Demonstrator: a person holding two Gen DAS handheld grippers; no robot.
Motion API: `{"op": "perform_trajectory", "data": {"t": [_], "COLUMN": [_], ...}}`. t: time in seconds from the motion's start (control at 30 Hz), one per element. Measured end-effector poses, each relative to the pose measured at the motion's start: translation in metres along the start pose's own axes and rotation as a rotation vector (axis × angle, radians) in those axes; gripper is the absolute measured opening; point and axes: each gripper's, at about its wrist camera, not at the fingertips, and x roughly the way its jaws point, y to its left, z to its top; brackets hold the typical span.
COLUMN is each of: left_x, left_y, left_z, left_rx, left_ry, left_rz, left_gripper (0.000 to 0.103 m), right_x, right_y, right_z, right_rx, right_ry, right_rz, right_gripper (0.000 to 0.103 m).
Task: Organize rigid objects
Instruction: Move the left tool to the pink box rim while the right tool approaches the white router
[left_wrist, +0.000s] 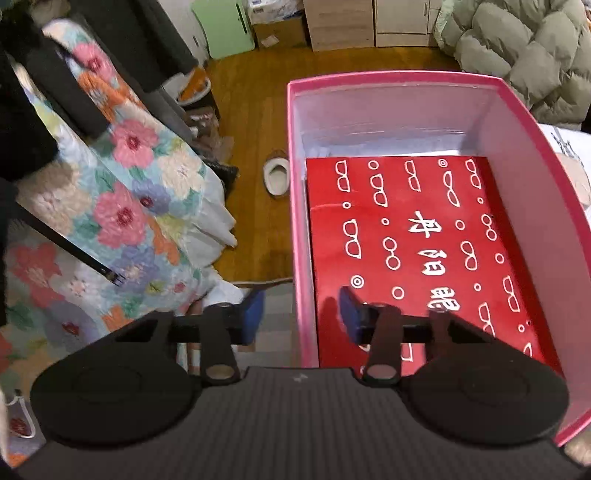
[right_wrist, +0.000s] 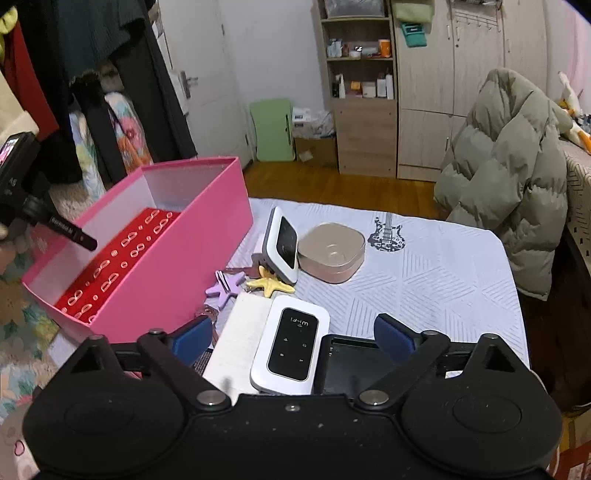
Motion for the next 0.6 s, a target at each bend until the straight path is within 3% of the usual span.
{"op": "perform_trajectory", "data": {"t": [0.1, 0.4, 0.6], "left_x": [0.009, 0.007, -0.005], "left_y": [0.006, -0.004, -0.005], "left_z": [-0.001, -0.014, -0.020], "left_rx": [-0.021, -0.038, -0.076], "left_ry": [0.023, -0.075, -0.139], "left_rz": [-0.061, -0.033, -0.027], "left_gripper": [0.005, 0.002, 0.002], "right_x": [0.007, 0.033, 0.046], "right_y": [0.000, -0.004, -0.006], "right_z": [0.007, 0.020, 0.019], "right_rx": [-0.007, 0.039, 0.061], "right_ry": [0.014, 0.076, 0.121], "right_rz": [-0.013, 0.021, 0.035], "right_gripper": [0.092, 0.054, 0.046]}}
